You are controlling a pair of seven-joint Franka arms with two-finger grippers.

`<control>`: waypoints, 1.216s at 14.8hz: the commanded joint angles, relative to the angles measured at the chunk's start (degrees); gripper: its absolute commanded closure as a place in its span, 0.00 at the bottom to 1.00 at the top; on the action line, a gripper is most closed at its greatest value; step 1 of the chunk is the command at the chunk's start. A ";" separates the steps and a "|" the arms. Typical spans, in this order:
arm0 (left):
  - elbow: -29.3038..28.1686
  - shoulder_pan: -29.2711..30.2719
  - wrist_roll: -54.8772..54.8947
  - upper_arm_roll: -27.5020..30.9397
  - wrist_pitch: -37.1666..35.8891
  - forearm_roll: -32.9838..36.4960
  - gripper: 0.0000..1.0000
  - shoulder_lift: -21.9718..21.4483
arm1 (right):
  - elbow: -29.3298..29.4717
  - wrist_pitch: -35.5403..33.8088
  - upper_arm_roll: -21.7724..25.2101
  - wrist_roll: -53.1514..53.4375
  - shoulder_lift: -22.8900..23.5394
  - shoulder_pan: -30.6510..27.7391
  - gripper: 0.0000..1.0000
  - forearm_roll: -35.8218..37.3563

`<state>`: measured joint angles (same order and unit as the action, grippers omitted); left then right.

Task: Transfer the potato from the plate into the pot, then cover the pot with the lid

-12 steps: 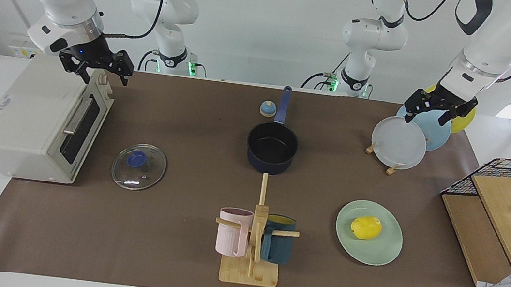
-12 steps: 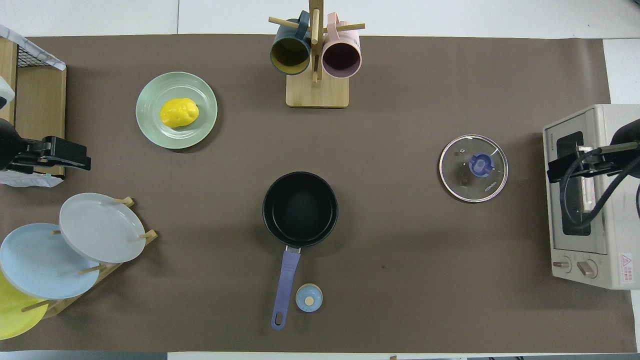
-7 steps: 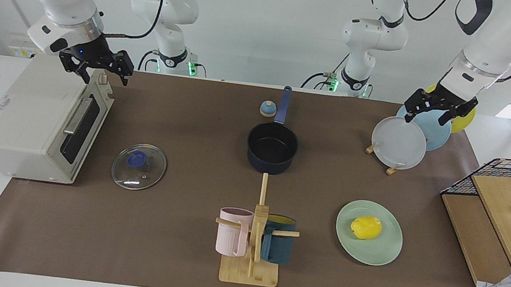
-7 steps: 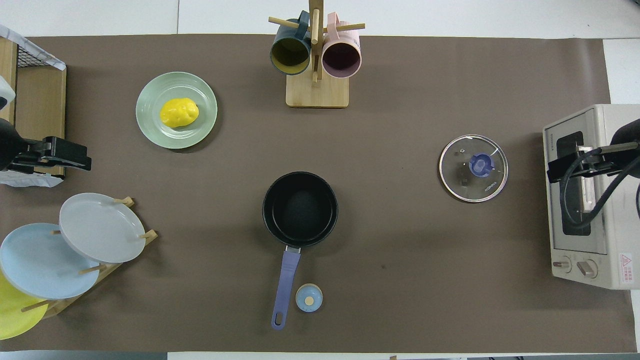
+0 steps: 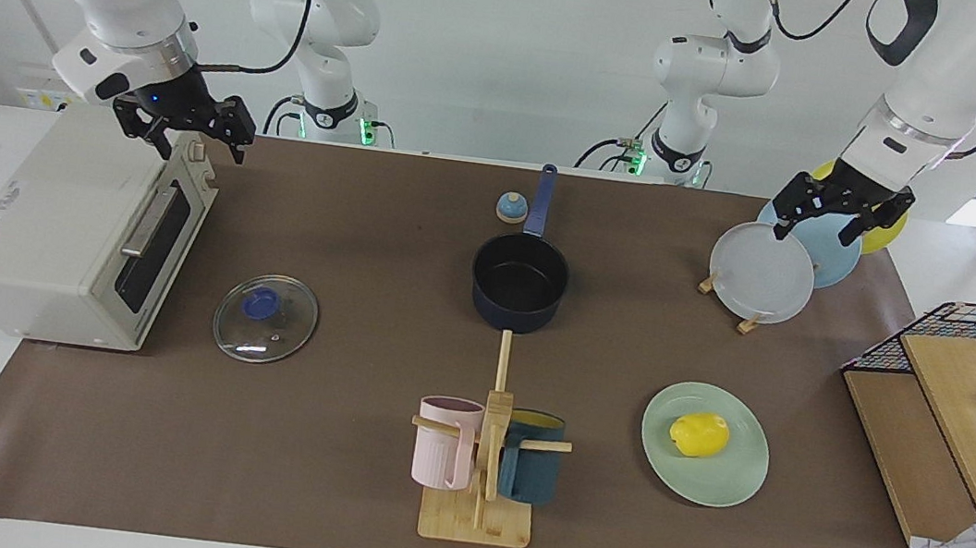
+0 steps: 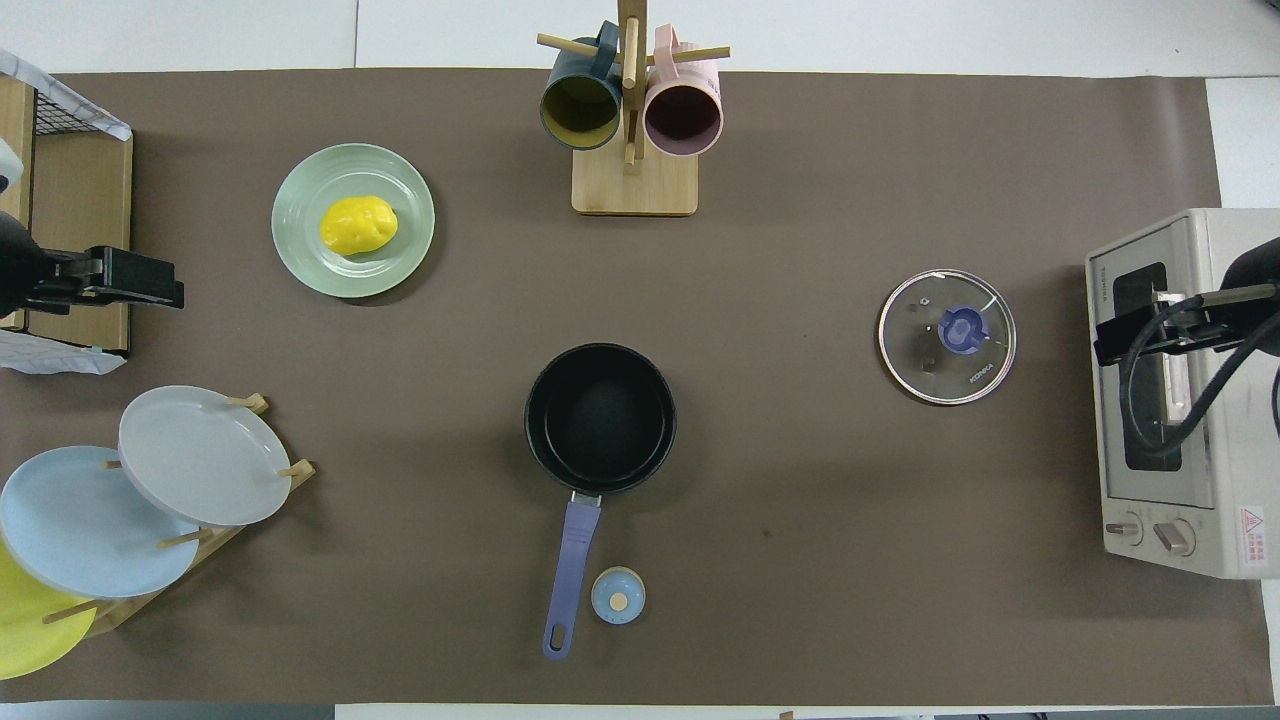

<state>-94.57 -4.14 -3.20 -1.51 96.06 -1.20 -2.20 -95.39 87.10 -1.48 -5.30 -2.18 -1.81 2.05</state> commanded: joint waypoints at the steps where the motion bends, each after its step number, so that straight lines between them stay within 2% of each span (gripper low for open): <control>1: 2.18 -0.70 0.48 0.19 2.90 0.76 0.00 5.07 | -0.59 0.44 -0.11 0.55 -0.55 -0.30 0.00 -0.91; 5: 10.88 -0.44 14.14 -0.25 4.04 0.41 0.00 17.11 | -0.59 0.35 -0.19 0.55 -0.64 -0.21 0.00 -0.91; 7: 12.56 -0.34 22.15 -0.25 6.50 -0.55 0.00 21.69 | -0.59 0.35 -0.19 0.46 -0.64 0.13 0.00 -0.91; 9: 12.66 -0.43 27.87 -0.34 10.01 -2.40 0.00 24.69 | -0.76 1.05 -0.37 0.20 -0.64 0.23 0.00 -0.91; 11: 12.66 -0.52 34.36 -0.86 10.11 -2.58 0.00 26.28 | -1.72 4.37 -0.54 0.20 -0.64 0.23 0.00 -1.08; 15: 13.09 -1.31 36.25 -3.85 13.71 -3.99 0.00 30.75 | -11.55 15.26 -0.72 -3.84 -3.01 0.93 0.00 -1.17; 16: 13.18 -1.75 37.64 -3.86 14.33 -3.64 0.00 31.81 | -13.49 18.08 -0.63 -3.93 -2.31 0.93 0.00 -1.17; 18: 13.53 -1.66 40.37 -3.86 17.31 -3.64 0.00 33.74 | -14.39 22.48 -0.72 -5.42 1.89 0.84 0.00 -1.17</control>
<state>-83.46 -5.71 33.95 -5.72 111.24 -4.45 28.49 -106.91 105.11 -2.05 -8.24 -2.18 -0.42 1.78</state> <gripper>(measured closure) 0.000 0.000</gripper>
